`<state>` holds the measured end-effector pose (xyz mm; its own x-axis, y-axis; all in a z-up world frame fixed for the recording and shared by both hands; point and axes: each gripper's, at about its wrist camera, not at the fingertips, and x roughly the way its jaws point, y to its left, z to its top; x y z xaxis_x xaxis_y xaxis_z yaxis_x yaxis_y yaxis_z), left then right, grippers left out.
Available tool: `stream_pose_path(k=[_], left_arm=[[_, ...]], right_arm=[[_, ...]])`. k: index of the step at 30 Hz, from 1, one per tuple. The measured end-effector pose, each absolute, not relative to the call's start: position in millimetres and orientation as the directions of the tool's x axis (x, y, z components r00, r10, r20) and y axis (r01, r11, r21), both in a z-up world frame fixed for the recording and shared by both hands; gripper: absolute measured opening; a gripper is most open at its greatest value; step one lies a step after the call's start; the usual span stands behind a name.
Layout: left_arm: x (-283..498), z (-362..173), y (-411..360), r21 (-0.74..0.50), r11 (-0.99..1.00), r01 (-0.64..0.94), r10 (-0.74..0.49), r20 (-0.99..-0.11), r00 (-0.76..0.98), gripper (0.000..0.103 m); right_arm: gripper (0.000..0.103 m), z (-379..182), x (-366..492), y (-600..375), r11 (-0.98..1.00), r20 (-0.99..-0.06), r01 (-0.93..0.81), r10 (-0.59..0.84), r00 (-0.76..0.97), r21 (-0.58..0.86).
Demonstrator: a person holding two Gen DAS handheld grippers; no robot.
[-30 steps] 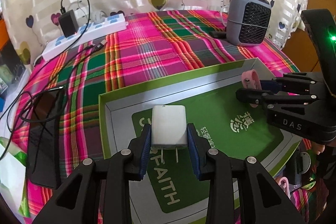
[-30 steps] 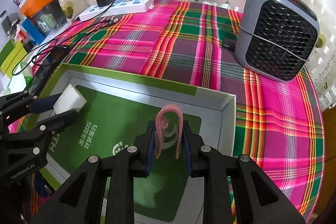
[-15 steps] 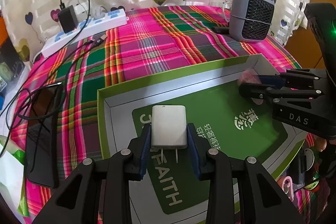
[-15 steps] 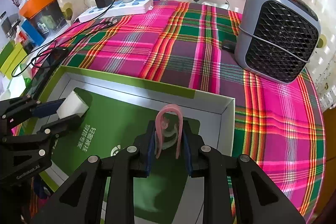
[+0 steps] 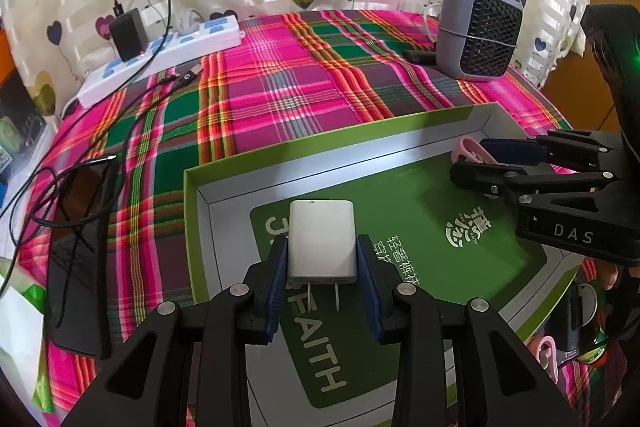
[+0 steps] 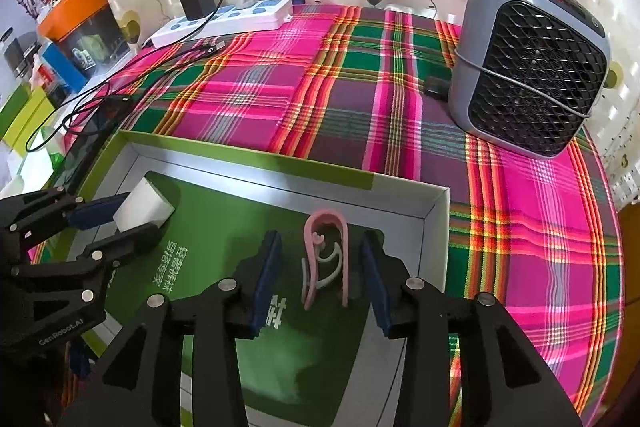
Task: Organize rigid objects
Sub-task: 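Open both grippers to release the charger and clip onto the green card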
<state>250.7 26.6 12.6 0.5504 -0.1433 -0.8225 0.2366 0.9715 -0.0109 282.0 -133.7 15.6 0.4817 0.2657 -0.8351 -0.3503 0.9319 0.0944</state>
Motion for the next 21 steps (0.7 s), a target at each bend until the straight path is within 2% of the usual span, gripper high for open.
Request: stream_pose_path(k=[21], left_arm=[[213.1, 46.7, 27.8, -0.022, 0.972, 0.235, -0.165, -0.773, 0.612, 0.036]], right_arm=[[0.043, 37.8, 257.1, -142.0, 0.935, -0.798, -0.335, 0.288, 0.53, 0.116]])
